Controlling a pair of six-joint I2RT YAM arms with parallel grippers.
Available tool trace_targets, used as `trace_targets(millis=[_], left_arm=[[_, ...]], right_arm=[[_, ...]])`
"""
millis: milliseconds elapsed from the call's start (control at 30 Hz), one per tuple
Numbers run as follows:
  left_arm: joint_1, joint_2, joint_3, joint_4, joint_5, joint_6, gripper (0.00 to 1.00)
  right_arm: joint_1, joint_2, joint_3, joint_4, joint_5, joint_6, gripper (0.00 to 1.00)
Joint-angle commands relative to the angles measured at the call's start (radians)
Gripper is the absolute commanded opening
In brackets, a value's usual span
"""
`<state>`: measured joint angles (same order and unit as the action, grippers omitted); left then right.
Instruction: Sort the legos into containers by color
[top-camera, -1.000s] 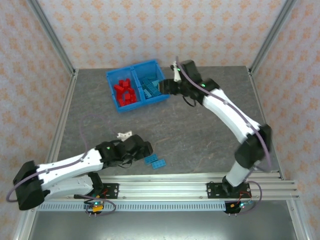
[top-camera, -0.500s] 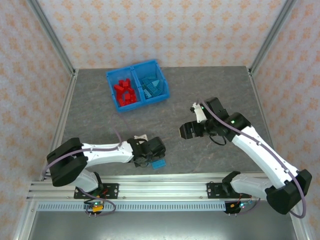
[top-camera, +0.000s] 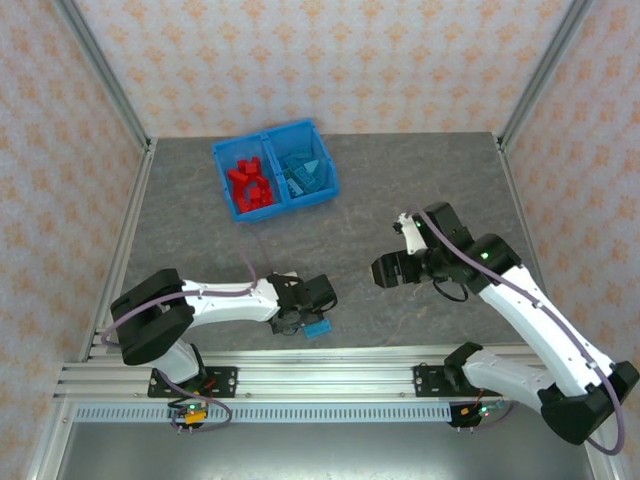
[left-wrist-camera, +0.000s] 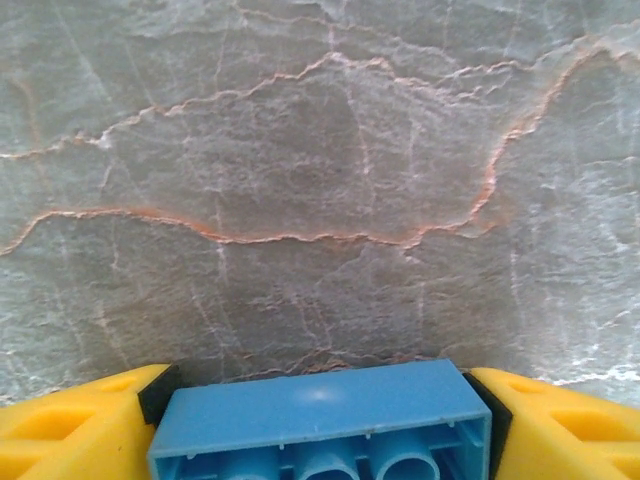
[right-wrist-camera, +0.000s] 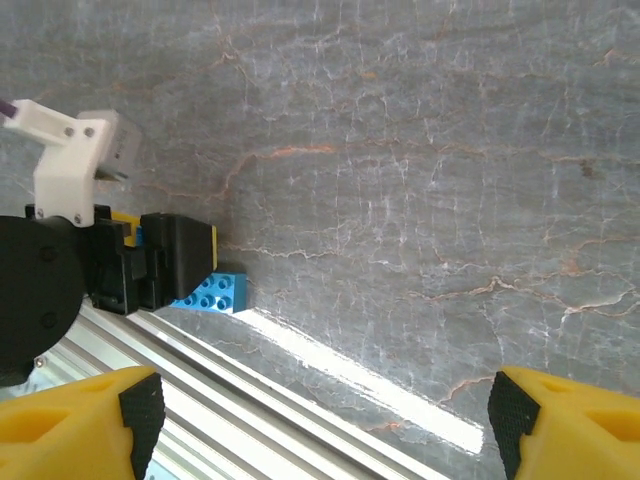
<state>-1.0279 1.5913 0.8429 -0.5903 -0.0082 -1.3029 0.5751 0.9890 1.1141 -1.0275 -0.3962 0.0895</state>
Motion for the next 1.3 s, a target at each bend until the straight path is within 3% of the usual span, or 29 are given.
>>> trace_targets(millis=[0,200,367,533,700,933,1167,1267], left_arm=[[-0.019,0.053,0.008,-0.061,0.109,0.023,0.68],[-0.019,0.067,0.006,-0.058,0.126,0.007,0.53],[0.001,0.027,0.134,-0.161,0.017,0.060,0.50],[0.129,-0.003,0.350,-0.305,-0.123,0.257,0.50],[0.320,0.015,0.547,-0.291,-0.232,0.461,0.50],[0.509,0.308,0.979,-0.233,-0.319,0.671,0.49],[0.605,0.777,1.565,-0.305,-0.296,0.763,0.50],[0.625,0.892,1.712,-0.295,-0.300,0.828,0.53]], right_arm=[[-0.001,-0.056,-0.017,-0.009,0.018,0.053,0.86],[-0.001,-0.103,-0.055,-0.024,-0.045,0.102,0.86],[-0.001,-0.115,-0.062,-0.047,-0.244,0.069,0.83],[-0.001,-0.115,-0.031,-0.032,-0.244,0.062,0.83],[-0.001,-0.115,-0.016,0.016,-0.182,0.086,0.83],[-0.001,-0.121,-0.021,0.061,-0.128,0.139,0.82],[-0.001,-0.162,-0.019,0.032,-0.086,0.147,0.82],[-0.001,-0.178,-0.020,0.020,-0.082,0.152,0.82]])
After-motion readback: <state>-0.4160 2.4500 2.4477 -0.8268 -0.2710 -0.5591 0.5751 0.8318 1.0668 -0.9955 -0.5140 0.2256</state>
